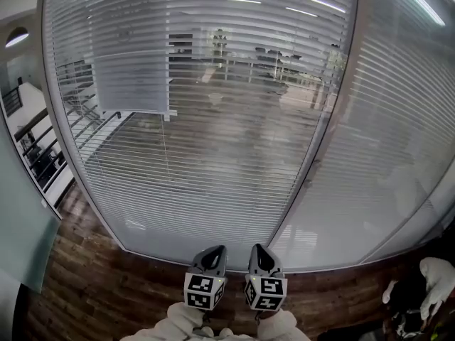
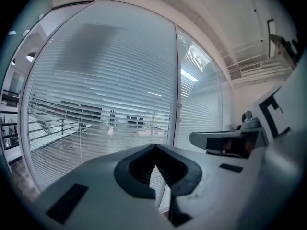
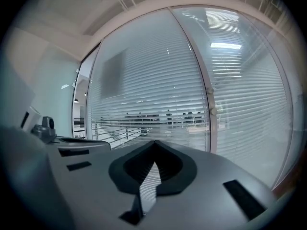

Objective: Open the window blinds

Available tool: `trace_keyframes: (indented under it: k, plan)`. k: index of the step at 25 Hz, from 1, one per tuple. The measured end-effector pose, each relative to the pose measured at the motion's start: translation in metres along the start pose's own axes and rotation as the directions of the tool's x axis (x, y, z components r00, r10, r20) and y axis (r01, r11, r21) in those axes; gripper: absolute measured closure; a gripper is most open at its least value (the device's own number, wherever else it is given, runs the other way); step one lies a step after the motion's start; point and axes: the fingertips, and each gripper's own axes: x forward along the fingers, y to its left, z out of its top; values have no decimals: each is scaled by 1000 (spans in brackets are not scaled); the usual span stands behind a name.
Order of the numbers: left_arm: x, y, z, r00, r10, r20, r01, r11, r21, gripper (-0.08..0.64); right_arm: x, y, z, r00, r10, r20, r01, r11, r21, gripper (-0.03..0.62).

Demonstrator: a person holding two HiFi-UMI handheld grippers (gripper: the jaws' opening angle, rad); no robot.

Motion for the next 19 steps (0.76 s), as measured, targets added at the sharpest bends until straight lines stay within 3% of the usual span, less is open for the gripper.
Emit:
trace_keyframes:
  k: [19]
  plan:
    - [2,-7,15,1000,5,24,-5,1000,9,560,-3,-7,12,1000,17,11,-16,1000,-18,580]
